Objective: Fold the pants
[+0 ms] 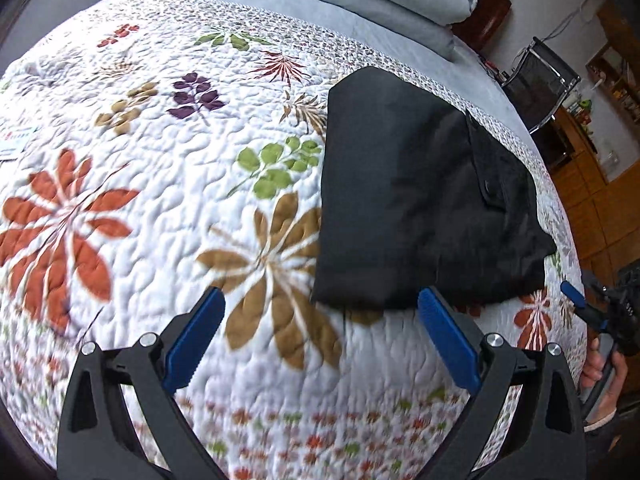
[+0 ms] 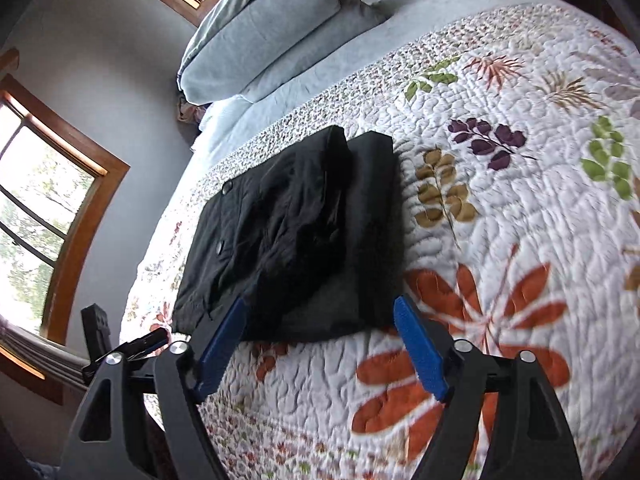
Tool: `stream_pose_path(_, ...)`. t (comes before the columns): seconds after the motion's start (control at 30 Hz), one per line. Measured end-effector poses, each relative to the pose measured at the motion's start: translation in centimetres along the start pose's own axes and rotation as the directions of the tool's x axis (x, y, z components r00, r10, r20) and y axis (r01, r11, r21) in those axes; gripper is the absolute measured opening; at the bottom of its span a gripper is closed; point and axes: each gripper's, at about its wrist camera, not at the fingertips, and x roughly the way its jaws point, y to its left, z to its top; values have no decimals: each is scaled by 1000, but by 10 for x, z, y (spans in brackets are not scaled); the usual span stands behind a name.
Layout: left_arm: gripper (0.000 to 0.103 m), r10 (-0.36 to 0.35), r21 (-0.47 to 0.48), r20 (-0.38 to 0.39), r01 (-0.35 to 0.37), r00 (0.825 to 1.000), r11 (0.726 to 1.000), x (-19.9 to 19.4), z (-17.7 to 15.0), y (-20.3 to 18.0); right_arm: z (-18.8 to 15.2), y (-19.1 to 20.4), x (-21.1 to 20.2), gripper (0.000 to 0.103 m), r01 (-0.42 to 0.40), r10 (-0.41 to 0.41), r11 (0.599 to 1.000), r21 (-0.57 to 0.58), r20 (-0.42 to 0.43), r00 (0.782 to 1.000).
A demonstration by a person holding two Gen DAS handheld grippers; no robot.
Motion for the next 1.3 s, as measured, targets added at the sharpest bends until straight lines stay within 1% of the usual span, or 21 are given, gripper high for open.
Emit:
stream_pose_path(0.1, 97, 23, 8, 7, -23, 1000, 1000, -10, -14, 2, -19, 5, -10, 79, 45, -45, 999, -11, 1, 999)
stream_pose_path(0.23, 97, 69, 17, 9, -69, 998, 997, -18, -33, 7, -40, 7, -18, 79, 64, -64, 998, 4, -11, 998)
stream_pose_path(0.33, 97, 68, 15, 14, -68, 998, 998, -26, -41, 5, -57, 7, -21, 79, 75, -75, 997, 12, -22, 997)
stream_pose_path(0.47, 97, 65, 57, 59, -69, 996, 996, -50, -55, -14, -79, 15, -26, 79, 59, -57, 998, 28, -50, 997)
stream_pose_path(0.57, 97, 63, 112, 90, -73, 994, 991, -69, -62, -34, -92, 36, -34, 80, 96, -96, 995, -11, -49, 994)
stream_pose_path(0.63, 97, 63, 152, 112, -80, 992, 985, -82, -68, -47, -97, 53, -43, 83, 121, -123, 992, -42, -36, 992)
stream_pose_path(0.7, 97, 57, 176, 133, -80, 989, 981, -96, -72, -58, -99, 69, -52, 83, 139, -141, 988, -63, -23, 990)
stream_pose_path(0.77, 98, 56, 189, 152, -84, 987, 978, -108, -76, -66, -101, 83, -61, 87, 166, -167, 983, -77, -3, 986)
stream_pose_path(0.83, 99, 42, 200, 172, -77, 984, 977, -123, -80, -74, -102, 101, -72, 88, 200, -199, 974, -107, 19, 980)
stream_pose_path(0.87, 99, 40, 203, 179, -76, 983, 976, -128, -81, -76, -103, 109, -77, 90, 221, -218, 968, -123, 36, 975)
stream_pose_path(0.9, 99, 40, 208, 188, -80, 981, 975, -135, -83, -79, -106, 122, -84, 91, 261, -254, 954, -151, 64, 965)
stream_pose_path(1.0, 100, 33, 223, 215, -82, 976, 971, -153, -88, -85, -111, 147, -94, 93, 336, -316, 918, -211, 121, 941)
stream_pose_path(1.1, 100, 35, 231, 239, -92, 970, 969, -170, -94, -90, -118, 164, -104, 94, 353, -323, 905, -238, 156, 934)
stream_pose_path(1.23, 100, 39, 233, 273, -105, 961, 967, -187, -100, -91, -126, 178, -117, 94, 342, -304, 909, -240, 179, 936)
stream_pose_path(1.3, 100, 45, 228, 285, -113, 957, 967, -194, -103, -91, -130, 183, -123, 94, 351, -310, 905, -241, 191, 931)
